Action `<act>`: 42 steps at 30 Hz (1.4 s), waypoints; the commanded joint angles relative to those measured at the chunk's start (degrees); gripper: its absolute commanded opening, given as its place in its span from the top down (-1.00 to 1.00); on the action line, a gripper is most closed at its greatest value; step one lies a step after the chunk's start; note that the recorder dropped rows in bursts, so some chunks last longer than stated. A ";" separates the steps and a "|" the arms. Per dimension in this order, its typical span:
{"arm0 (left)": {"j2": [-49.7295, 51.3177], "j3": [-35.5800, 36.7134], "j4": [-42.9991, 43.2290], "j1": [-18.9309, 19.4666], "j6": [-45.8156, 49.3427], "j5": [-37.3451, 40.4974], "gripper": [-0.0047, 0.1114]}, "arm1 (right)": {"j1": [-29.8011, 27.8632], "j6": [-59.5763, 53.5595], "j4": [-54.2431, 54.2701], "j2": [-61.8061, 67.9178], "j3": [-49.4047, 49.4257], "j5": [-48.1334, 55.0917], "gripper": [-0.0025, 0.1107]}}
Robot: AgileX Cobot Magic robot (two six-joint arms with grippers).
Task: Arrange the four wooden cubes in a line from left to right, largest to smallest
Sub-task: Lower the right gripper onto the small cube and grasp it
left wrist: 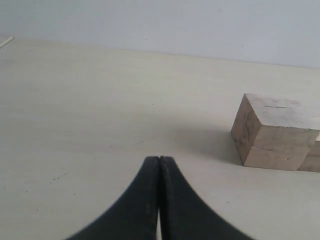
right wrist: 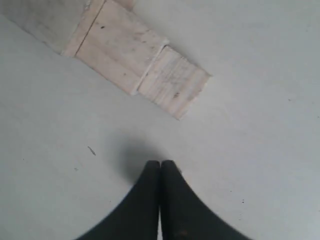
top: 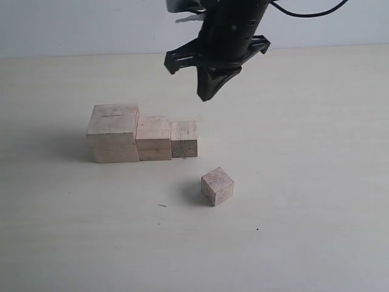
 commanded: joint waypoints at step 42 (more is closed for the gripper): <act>-0.31 0.17 -0.40 0.08 0.02 -0.66 0.92 | 3.81 -4.67 -1.43 -4.67 34.24 -26.63 -0.22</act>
